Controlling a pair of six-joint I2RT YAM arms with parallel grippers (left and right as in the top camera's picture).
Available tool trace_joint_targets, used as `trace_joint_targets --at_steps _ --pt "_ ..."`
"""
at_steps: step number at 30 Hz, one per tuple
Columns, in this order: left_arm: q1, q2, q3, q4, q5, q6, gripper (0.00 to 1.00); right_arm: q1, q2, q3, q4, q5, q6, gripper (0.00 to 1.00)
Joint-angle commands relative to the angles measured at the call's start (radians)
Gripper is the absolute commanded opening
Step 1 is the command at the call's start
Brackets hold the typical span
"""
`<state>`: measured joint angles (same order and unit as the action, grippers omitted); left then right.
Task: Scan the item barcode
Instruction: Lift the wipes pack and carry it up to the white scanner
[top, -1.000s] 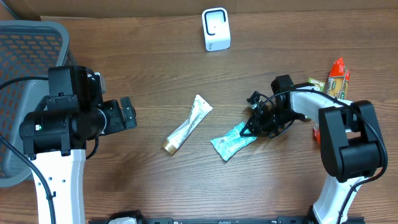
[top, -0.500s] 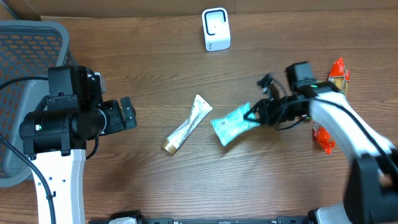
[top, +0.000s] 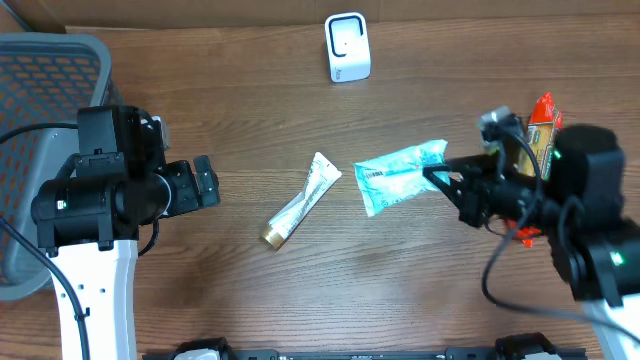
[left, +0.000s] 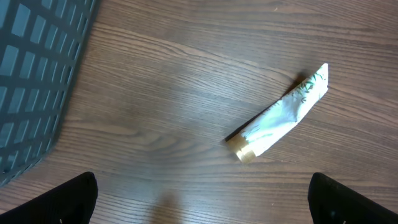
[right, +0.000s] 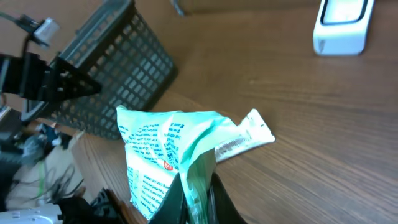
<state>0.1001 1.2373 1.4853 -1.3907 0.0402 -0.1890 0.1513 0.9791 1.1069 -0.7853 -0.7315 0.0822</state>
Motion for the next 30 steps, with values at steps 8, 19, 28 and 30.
trace_joint_targets --at_steps 8,19,28,30 --pt "0.003 0.0 0.01 0.003 0.004 -0.017 1.0 -0.001 -0.027 0.007 -0.032 0.028 0.056 0.04" --pt "0.003 0.0 0.01 0.003 0.004 -0.017 1.0 -0.001 0.013 0.007 0.003 0.114 0.262 0.04" --pt "0.003 0.0 0.01 0.003 0.004 -0.017 1.0 0.007 0.175 0.092 0.02 0.222 0.326 0.04" --pt "0.003 0.0 0.01 0.003 0.004 -0.017 1.0 0.023 0.265 0.181 -0.015 0.259 0.29 0.04"
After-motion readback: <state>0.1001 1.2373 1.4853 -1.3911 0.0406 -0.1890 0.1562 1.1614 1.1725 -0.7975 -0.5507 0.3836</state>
